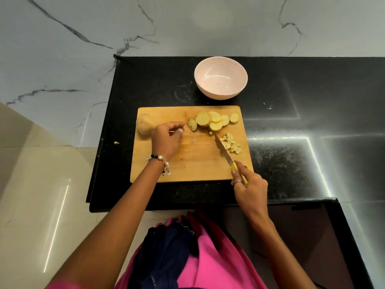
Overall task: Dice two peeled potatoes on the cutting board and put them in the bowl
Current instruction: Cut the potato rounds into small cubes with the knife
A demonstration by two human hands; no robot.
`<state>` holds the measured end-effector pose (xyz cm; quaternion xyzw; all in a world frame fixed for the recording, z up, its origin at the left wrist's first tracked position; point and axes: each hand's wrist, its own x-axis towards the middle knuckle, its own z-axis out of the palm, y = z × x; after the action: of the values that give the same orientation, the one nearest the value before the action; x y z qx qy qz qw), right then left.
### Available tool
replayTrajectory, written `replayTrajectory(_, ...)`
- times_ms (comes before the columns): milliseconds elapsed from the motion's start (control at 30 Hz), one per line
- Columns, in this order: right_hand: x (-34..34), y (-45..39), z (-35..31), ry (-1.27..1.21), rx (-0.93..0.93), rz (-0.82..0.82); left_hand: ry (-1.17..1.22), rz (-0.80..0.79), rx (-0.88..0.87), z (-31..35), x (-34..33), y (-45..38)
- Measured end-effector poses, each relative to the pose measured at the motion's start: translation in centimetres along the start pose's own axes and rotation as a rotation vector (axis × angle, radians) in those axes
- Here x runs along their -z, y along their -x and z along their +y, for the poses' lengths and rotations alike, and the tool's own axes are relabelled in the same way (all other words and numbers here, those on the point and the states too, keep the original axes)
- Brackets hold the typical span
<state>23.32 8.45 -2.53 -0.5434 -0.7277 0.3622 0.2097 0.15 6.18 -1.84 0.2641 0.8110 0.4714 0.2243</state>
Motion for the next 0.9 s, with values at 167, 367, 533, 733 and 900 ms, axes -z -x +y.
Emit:
replayTrajectory(167, 0.1, -0.4, -0.3, -0.091, -0.014, 0.005, -0.307, -0.068, -0.064, 0.2, -2.7, -1.9)
replayTrajectory(367, 0.1, -0.2, -0.6, -0.128, -0.016, 0.028, -0.518, -0.088, -0.120, 0.4, -3.8, -3.1)
replayTrajectory(533, 0.2, -0.5, -1.0, -0.196, -0.037, 0.105, -0.440, -0.078, -0.142, 0.2, -3.3, -3.3)
replayTrajectory(733, -0.3, -1.1, -1.9, -0.239, 0.006, 0.090, -0.288, -0.072, -0.180, -0.1, -1.7, -1.6)
replayTrajectory(900, -1.1, -1.0, -2.6, -0.245, 0.044, 0.046, -0.064, -0.203, -0.075, -0.9, -0.3, 0.6)
